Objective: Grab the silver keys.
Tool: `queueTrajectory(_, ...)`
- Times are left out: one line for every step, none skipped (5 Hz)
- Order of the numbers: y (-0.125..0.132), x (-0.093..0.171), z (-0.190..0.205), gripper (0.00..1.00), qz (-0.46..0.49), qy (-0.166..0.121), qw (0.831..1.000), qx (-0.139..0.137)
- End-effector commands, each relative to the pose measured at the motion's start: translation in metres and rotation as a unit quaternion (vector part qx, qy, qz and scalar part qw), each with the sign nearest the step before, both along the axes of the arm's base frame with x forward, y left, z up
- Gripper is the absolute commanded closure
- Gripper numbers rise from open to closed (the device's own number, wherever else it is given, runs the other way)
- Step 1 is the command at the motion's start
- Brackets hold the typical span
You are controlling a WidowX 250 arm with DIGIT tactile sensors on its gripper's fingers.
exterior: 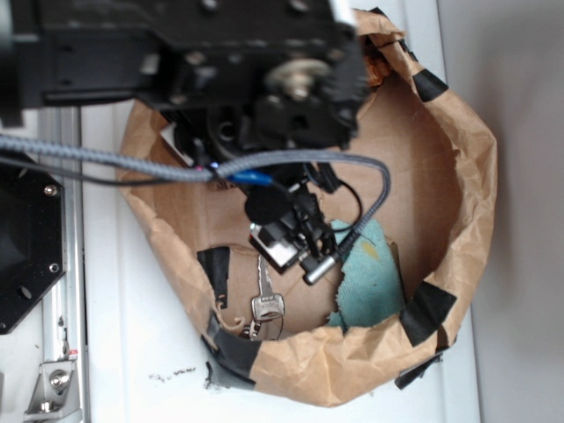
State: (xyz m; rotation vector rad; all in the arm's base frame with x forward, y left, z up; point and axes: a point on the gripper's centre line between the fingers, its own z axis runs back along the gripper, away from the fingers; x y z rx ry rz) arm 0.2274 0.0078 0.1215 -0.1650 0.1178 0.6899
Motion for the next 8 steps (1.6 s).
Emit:
queueTrajectory(-0.01,0.019,-0.019,0.0,0.018,-0.037,0.999,-0.016)
queueTrajectory(-0.034,0.025,-0.037,0.0,-0.003,-0.003,1.0,-0.02)
queueTrajectory(-0.034,0.025,-0.037,0.0,-0.003,-0.003,1.0,-0.02)
queueTrajectory(-0.034,0.025,-0.037,0.0,-0.003,-0.003,1.0,-0.02)
queueTrajectory(-0.034,0.025,-0.037,0.0,-0.003,-0.003,1.0,-0.02)
queueTrajectory(-0.034,0.025,-0.037,0.0,-0.003,-0.003,1.0,-0.02)
queueTrajectory(-0.041,0.025,-0.042,0.0,0.027,-0.008,0.999,-0.018)
queueTrajectory(-0.048,0.021,-0.043,0.0,0.042,-0.025,0.999,-0.021)
